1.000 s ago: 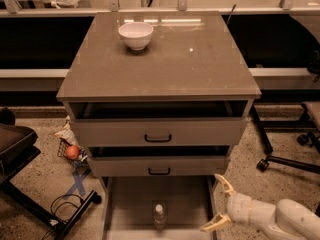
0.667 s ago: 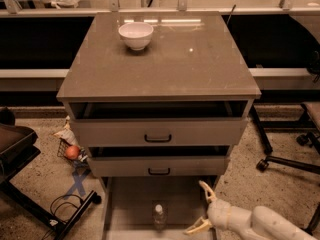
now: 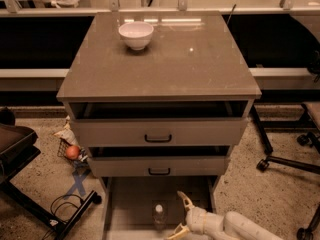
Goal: Pick water bottle from bottom drawer and place on counter
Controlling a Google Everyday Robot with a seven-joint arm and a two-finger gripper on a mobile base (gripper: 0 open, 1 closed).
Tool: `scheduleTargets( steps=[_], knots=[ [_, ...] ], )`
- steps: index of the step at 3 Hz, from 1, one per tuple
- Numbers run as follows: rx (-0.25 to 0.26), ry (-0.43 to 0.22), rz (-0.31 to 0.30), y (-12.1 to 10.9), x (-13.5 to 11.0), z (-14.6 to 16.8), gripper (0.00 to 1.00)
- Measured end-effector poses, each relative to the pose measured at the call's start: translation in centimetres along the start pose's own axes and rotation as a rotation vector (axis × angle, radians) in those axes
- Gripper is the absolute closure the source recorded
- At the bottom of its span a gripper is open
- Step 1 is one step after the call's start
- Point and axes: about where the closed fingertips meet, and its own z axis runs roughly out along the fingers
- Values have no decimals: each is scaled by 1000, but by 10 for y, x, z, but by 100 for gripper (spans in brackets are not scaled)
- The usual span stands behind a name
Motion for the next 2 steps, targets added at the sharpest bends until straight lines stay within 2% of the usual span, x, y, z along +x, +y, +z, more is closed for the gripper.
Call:
scheduleTargets(
  steps=[1, 2],
  knots=[
    [-52, -34, 18, 10, 30, 48, 0],
    [-63, -34, 12, 10, 33, 55, 3]
  ],
)
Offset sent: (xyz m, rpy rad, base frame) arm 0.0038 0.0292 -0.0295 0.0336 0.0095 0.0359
